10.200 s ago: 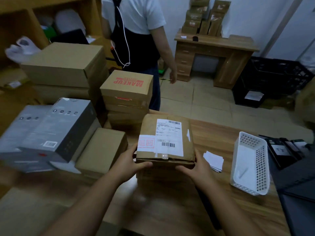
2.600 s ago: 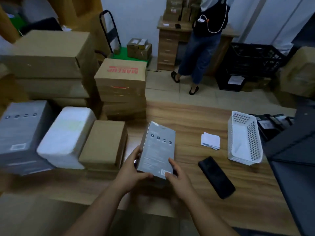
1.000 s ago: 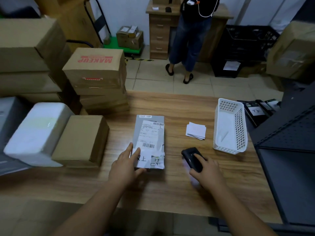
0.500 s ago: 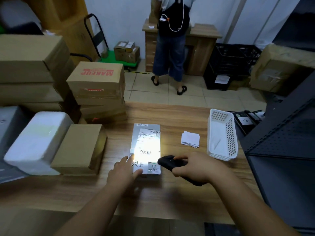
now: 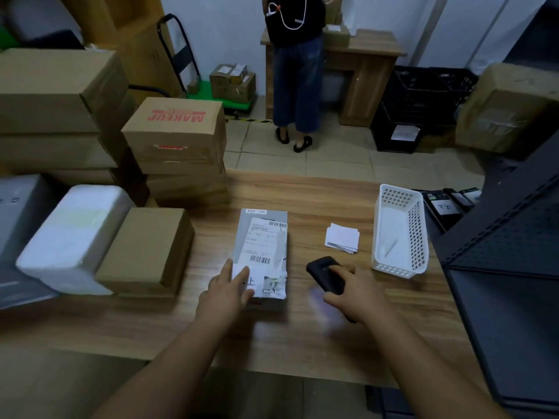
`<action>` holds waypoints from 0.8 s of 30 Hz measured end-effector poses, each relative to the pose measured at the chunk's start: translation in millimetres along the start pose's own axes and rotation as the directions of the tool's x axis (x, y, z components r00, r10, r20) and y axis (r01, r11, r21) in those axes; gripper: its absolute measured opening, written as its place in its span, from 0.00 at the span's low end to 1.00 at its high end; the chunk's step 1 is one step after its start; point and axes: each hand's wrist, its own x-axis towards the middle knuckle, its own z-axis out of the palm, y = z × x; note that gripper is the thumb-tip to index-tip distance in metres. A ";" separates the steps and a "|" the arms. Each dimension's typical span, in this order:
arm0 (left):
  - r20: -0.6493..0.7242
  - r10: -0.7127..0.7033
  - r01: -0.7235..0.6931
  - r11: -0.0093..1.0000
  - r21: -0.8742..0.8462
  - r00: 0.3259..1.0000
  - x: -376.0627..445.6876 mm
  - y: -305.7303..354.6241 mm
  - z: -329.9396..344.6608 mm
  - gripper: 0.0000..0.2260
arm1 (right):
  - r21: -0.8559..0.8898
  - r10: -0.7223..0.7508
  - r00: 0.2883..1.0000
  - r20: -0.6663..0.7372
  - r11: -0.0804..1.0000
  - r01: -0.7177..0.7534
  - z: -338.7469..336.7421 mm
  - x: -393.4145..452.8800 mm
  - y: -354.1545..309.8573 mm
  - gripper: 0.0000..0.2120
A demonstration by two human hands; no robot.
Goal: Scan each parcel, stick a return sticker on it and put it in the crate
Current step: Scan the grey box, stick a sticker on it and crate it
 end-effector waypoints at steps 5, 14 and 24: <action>-0.004 -0.026 0.026 0.997 -0.072 1.000 5.6 -4.5 -0.1 0.25 | -0.051 -0.029 0.999 -0.016 0.998 0.028 53.1 22.9 2.1 0.35; -0.116 0.101 -0.121 0.978 -0.173 0.988 24.3 -11.7 -3.1 0.31 | 0.175 0.025 0.981 -0.191 0.985 0.009 51.0 60.5 3.7 0.26; 0.105 0.157 -0.167 0.981 0.095 0.982 79.5 -1.3 -27.5 0.43 | 0.284 0.258 0.941 -0.219 0.939 -0.191 -5.9 160.6 5.6 0.19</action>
